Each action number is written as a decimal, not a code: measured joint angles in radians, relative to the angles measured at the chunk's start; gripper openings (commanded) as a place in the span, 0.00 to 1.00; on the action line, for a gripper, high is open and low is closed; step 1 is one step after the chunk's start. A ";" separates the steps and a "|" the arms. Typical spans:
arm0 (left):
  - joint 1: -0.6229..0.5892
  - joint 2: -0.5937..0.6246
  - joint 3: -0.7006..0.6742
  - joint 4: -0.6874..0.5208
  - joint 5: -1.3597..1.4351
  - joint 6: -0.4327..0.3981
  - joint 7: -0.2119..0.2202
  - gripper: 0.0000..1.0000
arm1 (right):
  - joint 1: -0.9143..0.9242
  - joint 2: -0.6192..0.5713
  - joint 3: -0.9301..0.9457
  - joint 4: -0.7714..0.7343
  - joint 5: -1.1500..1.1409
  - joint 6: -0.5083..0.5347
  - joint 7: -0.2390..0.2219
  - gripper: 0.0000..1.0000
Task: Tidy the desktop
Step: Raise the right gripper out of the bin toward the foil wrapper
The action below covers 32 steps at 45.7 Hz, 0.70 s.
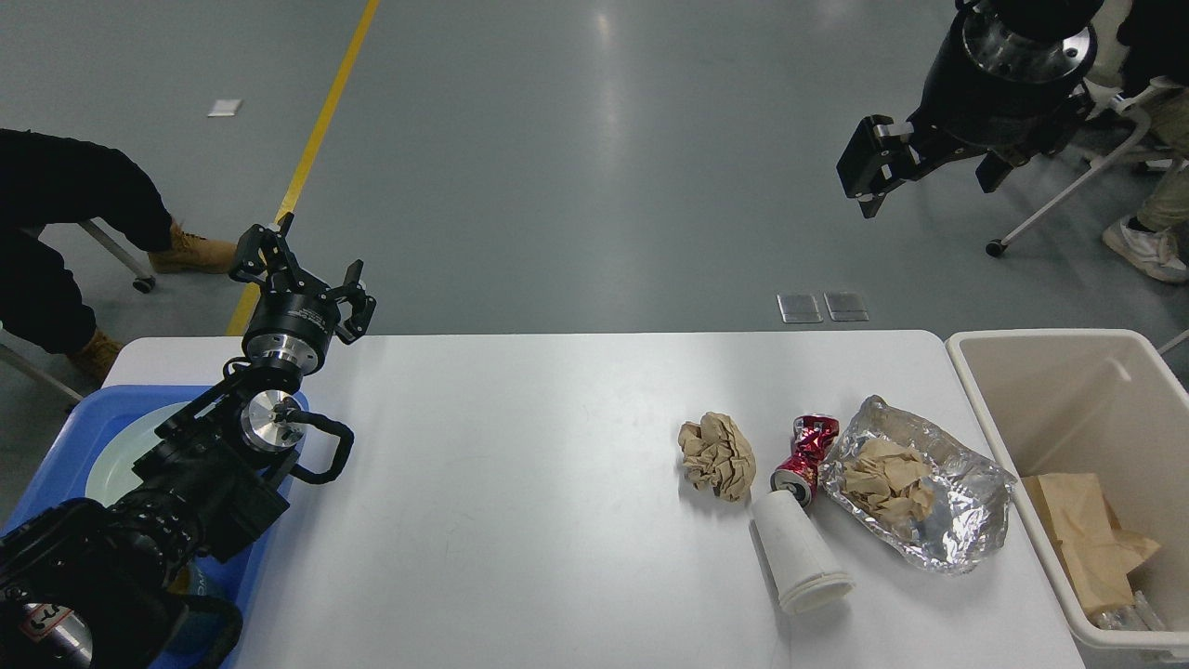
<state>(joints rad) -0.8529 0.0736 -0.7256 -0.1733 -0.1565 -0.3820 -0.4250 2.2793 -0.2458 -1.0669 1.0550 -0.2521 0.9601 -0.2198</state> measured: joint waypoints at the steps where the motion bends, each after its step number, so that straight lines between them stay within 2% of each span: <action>1: 0.000 0.000 0.000 0.000 0.000 0.000 0.000 0.96 | 0.000 -0.002 -0.002 0.001 0.000 0.000 -0.001 1.00; 12: 0.000 0.000 0.000 0.000 0.000 0.000 0.000 0.96 | -0.075 -0.073 -0.059 0.013 -0.012 0.000 -0.006 0.98; 18: 0.000 0.000 0.000 0.000 0.000 0.000 0.000 0.96 | -0.161 -0.101 -0.135 0.114 -0.016 -0.023 -0.006 0.98; 26: 0.000 0.000 0.000 0.000 0.000 0.000 0.000 0.96 | -0.315 -0.119 -0.170 0.278 -0.014 -0.397 -0.006 0.98; 32: 0.000 0.000 0.000 0.000 0.000 0.000 0.000 0.96 | -0.463 -0.121 -0.162 0.281 -0.007 -0.578 -0.006 0.94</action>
<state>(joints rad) -0.8529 0.0736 -0.7256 -0.1733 -0.1565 -0.3820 -0.4251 1.8165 -0.3671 -1.2291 1.3363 -0.2592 0.3821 -0.2259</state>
